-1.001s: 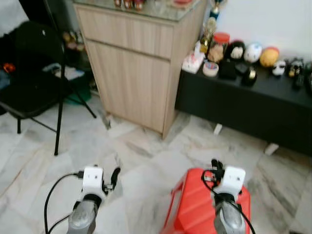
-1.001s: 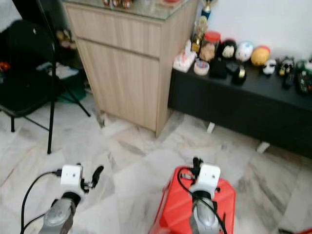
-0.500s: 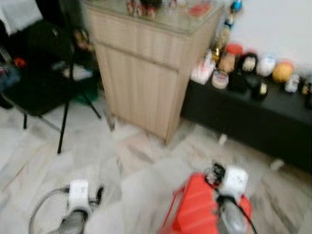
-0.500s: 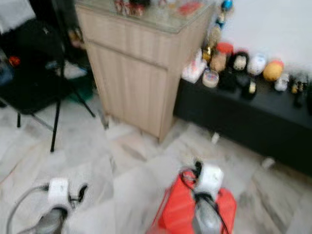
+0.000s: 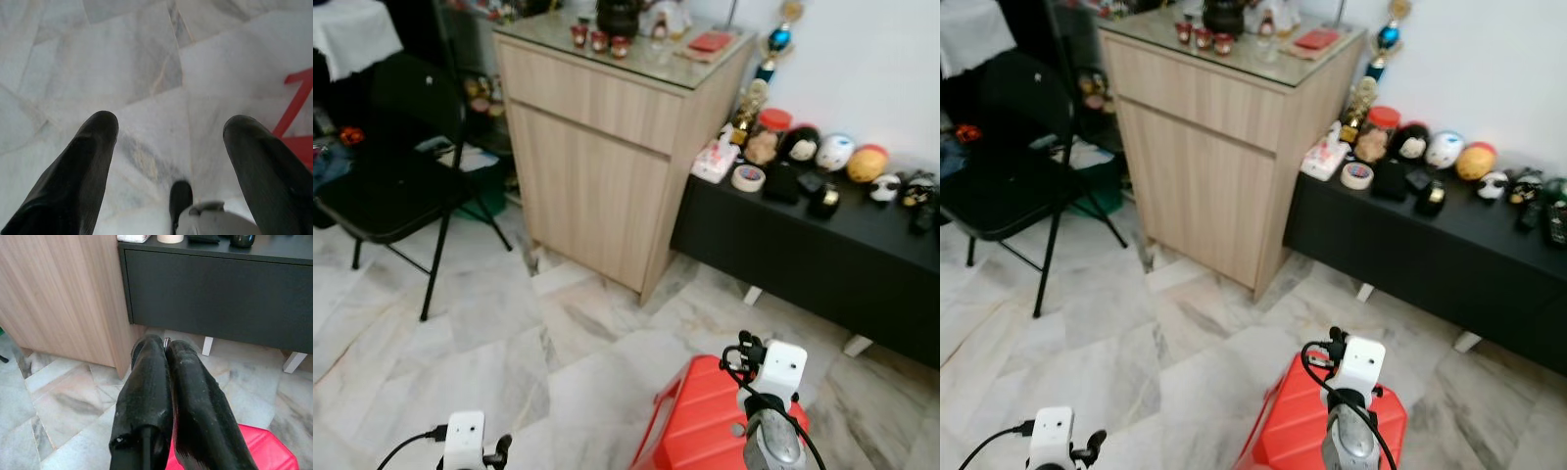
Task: Hang keys on a hook
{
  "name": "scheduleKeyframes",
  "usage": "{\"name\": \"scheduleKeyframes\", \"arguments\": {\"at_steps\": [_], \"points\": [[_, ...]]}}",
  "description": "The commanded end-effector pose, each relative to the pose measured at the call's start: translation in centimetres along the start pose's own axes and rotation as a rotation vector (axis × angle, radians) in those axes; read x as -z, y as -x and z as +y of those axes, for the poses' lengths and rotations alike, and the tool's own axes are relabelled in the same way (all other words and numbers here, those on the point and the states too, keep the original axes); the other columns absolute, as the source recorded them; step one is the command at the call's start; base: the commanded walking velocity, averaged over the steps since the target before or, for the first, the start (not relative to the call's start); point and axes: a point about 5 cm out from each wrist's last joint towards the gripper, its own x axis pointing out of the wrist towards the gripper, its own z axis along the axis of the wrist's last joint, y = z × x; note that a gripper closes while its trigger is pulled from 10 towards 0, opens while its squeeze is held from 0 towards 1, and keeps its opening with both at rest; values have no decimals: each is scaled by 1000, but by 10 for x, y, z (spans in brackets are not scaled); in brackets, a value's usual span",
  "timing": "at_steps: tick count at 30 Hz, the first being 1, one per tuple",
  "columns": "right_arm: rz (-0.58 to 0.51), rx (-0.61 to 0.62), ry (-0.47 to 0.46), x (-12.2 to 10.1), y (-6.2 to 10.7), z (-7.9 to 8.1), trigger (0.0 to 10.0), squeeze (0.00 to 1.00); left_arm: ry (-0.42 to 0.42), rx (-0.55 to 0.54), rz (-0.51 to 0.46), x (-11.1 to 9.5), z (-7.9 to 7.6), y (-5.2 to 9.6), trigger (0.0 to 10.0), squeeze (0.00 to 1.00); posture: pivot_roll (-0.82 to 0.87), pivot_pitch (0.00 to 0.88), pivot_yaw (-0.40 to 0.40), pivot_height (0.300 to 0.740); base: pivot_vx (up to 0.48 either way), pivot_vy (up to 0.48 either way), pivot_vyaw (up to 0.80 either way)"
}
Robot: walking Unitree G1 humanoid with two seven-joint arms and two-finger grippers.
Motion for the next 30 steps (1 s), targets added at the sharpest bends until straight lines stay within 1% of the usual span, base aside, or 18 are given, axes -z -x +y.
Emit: {"name": "scheduleKeyframes", "arguments": {"at_steps": [1,7,15,30], "points": [[-2,11,1,-1,-1,-2,10000,0,10,7,32,8,-3,2,10000,0,86,0,-89,740,0,0,0],[-2,15,2,0,-1,-2,10000,0,11,14,46,14,-4,4,10000,0,85,0,-82,740,0,0,0],[-6,10,-3,-1,-3,1,10000,0,14,18,55,16,-6,5,10000,0,86,0,-79,740,-260,0,0],[17,10,2,1,-4,0,10000,0,27,20,51,15,-8,5,10000,0,86,0,-87,740,-267,0,0]]}}
